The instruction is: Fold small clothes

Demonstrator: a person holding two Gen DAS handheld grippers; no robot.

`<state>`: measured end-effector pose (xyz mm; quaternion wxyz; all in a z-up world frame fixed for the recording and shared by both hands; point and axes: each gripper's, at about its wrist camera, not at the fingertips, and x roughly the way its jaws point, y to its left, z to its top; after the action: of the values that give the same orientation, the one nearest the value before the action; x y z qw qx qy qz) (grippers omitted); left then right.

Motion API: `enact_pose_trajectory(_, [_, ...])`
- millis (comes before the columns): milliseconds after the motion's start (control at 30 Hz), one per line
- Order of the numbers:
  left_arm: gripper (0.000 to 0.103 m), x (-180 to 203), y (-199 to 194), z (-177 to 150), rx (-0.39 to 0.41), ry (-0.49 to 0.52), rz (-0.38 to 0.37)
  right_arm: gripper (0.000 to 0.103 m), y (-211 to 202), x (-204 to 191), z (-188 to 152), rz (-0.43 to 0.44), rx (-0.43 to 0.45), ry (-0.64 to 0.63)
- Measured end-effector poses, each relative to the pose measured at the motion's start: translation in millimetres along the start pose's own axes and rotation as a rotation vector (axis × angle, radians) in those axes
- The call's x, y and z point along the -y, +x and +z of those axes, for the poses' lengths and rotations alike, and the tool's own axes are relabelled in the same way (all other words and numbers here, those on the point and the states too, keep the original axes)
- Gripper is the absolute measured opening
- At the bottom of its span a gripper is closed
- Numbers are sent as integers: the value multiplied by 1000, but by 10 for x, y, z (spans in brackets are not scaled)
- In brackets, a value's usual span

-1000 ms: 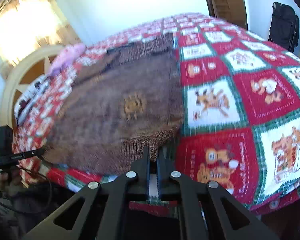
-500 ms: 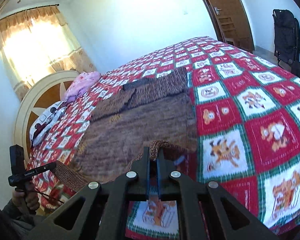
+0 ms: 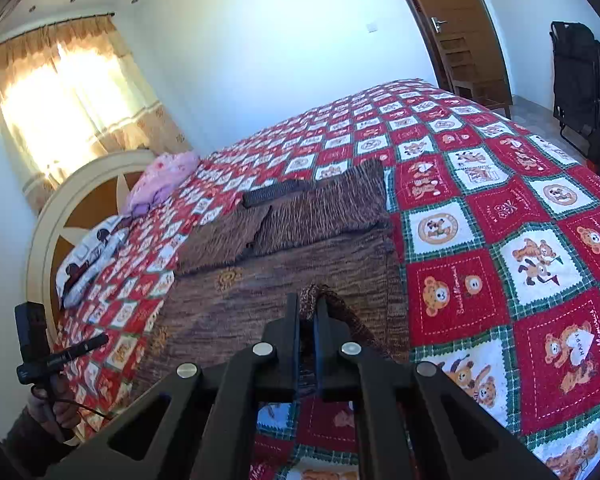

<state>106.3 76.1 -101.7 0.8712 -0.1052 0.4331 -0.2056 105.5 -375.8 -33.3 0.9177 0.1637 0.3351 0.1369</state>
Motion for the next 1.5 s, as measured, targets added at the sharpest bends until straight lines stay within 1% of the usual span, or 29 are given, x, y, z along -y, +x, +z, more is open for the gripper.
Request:
enact_pose_trajectory(67, [45,7,61,-196,-98,3,-34,5,-5,10,-65,-5,-12,-8])
enact_pose_trajectory(100, [47,26,60,-303,-123,16,-27,5,-11,22,-90,-7,-16,-6])
enact_pose_trajectory(133, [47,49,44,-357,-127,31,-24,5,-23,36,-126,-9,-20,-2])
enact_pose_trajectory(200, [48,140,14,-507,-149,93,18,5,-58,52,-199,-11,-25,-1])
enact_pose_trajectory(233, [51,176,3,-590,-172,106,36,5,-79,55,-231,-12,-27,-2])
enact_pose_trajectory(267, [58,184,-10,-634,-179,91,32,5,-91,54,-255,-12,-28,-4])
enact_pose_trajectory(333, [65,156,-10,-700,-187,49,27,5,-136,45,-299,-6,-26,-5])
enact_pose_trajectory(400, [65,147,49,-762,-209,21,36,5,-176,19,-329,8,-20,-2])
enact_pose_trajectory(433, [65,125,123,-768,-230,6,56,5,-191,-2,-338,13,-17,-2])
enact_pose_trajectory(467, [65,114,157,-801,-233,-9,65,5,-207,-30,-347,22,-15,-4])
enact_pose_trajectory(533, [69,152,148,-822,-220,-5,71,5,-213,-81,-354,35,-15,-15])
enact_pose_trajectory(567, [68,195,154,-820,-220,12,72,5,-207,-105,-360,38,-17,-23])
enact_pose_trajectory(600, [65,232,165,-824,-223,24,55,5,-189,-121,-369,38,-21,-29])
enact_pose_trajectory(633, [46,283,182,-835,-225,43,29,5,-176,-129,-376,40,-23,-30])
enact_pose_trajectory(667, [24,323,207,-839,-232,68,25,5,-155,-128,-385,42,-27,-27])
enact_pose_trajectory(733, [12,358,235,-829,-229,101,49,5,-118,-112,-410,40,-34,-19])
enact_pose_trajectory(767, [7,355,218,-816,-212,106,54,5,-108,-98,-417,38,-36,-15])
enact_pose_trajectory(800, [6,349,188,-796,-189,108,56,5,-113,-89,-424,38,-35,-12])
enact_pose_trajectory(867, [6,325,23,-711,-94,113,57,5,-154,-47,-406,37,-21,-1])
enact_pose_trajectory(900, [6,305,-70,-646,-50,107,43,5,-169,-35,-393,37,-14,2])
enact_pose_trajectory(933, [6,292,-114,-603,-26,103,36,5,-189,-21,-376,37,-5,7])
enact_pose_trajectory(1033, [6,247,-298,-367,80,106,31,5,-206,34,-283,39,16,23])
enact_pose_trajectory(1200, [6,188,-345,20,184,82,6,5,-142,69,-85,36,40,34])
enact_pose_trajectory(1267, [4,175,-297,118,200,71,-6,5,-114,61,-9,38,49,32])
enact_pose_trajectory(1400, [4,118,-166,208,193,50,-34,5,-39,36,140,48,54,34])
enact_pose_trajectory(1467, [4,136,-123,156,174,81,-26,5,-6,28,169,39,49,27])
enact_pose_trajectory(1500, [4,164,-134,106,169,113,-19,5,2,30,172,38,47,27])
